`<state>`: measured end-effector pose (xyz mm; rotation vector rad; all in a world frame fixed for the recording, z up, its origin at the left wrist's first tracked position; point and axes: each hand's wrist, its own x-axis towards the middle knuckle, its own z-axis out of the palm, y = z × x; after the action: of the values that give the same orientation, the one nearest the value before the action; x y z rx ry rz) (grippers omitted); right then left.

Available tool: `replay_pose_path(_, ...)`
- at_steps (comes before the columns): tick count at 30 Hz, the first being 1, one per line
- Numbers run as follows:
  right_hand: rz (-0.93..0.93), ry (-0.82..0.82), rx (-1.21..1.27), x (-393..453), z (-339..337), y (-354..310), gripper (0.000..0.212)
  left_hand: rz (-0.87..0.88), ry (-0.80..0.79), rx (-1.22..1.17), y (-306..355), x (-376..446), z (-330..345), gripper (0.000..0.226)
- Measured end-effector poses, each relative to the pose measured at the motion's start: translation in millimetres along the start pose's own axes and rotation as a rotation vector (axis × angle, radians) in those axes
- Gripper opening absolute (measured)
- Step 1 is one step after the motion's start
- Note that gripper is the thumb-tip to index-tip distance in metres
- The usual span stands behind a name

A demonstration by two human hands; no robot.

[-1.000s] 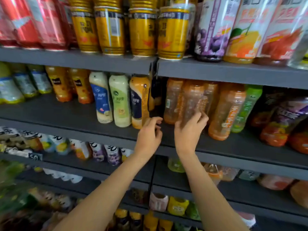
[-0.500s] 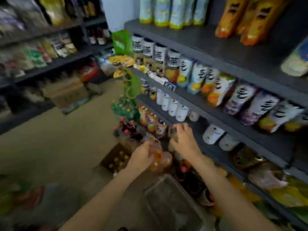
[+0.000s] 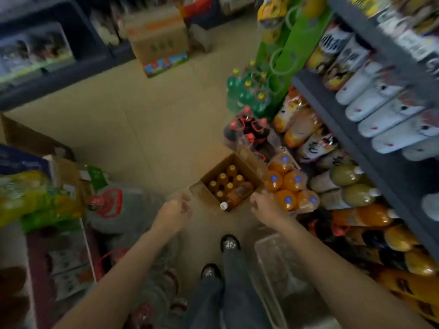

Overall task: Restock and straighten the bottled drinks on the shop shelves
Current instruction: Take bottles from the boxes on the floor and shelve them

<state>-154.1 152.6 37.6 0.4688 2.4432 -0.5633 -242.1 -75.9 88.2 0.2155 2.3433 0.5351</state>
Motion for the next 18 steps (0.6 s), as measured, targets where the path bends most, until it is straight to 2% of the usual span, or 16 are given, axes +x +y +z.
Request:
replay_pose_path(3, -0.038, -0.125, -0.122, 68.9, 40.1, -2.3, 0.033, -0.015, -0.155, 0.057, -20.3, 47.8, 21.0, 0.026)
replay_pose_path(6, -0.179, -0.170, -0.269, 137.1, 80.0, -10.1, 0.042, -0.033, -0.250, 0.108, -41.0, 94.8, 41.9, 0.029)
replay_pose_path(8, -0.284, -0.207, -0.404, 172.4, 107.7, -15.6, 0.044, -0.060, -0.280, 0.101, -53.2, 120.3, 55.7, 0.029)
replay_pose_path(13, -0.338, -0.356, -0.556, 222.8, 173.0, -13.4, 0.041, -0.136, -0.259, 0.040, -70.5, 163.2, 82.5, 0.029)
replay_pose_path(15, -0.353, -0.351, -0.563, 223.4, 181.2, -9.0, 0.037, -0.162, -0.246, -0.002, -70.3, 170.2, 89.3, 0.028)
replay_pose_path(18, -0.391, -0.212, -0.500, 211.7, 158.9, -1.1, 0.039, -0.149, -0.223, -0.060, -61.4, 171.0, 90.8, 0.028)
